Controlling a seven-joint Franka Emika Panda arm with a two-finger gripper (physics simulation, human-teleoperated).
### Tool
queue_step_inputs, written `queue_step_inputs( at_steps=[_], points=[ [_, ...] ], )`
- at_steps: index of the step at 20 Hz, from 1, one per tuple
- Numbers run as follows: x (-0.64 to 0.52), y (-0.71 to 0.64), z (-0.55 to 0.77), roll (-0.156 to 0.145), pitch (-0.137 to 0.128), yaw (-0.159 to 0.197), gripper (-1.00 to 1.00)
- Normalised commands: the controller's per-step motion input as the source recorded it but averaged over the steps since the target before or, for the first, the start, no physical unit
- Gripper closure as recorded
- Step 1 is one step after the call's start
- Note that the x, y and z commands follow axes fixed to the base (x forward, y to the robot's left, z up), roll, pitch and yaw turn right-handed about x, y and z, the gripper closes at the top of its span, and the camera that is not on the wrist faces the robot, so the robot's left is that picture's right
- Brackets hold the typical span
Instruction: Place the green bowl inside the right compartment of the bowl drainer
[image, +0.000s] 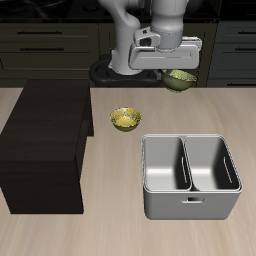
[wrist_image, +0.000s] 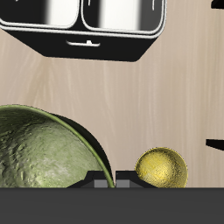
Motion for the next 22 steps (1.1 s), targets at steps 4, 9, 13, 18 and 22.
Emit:
queue_step_inputs(
  at_steps=[4, 9, 13, 18, 22],
  points=[
    [0.37, -0.05, 0.06, -0.044, 0.014, 0.000, 1.00],
    [0.38, -0.01, 0.09, -0.014, 0.006, 0.005, 1.00],
    [0.35, 0.00, 0.06, 0.017, 0.002, 0.004, 1.00],
    [0.35, -0.05, 0.00, 0.004, 0.026, -0.004, 1.00],
    [0.32, -0.12, 0.01, -0.023, 0.009, 0.000, 1.00]
  ],
)
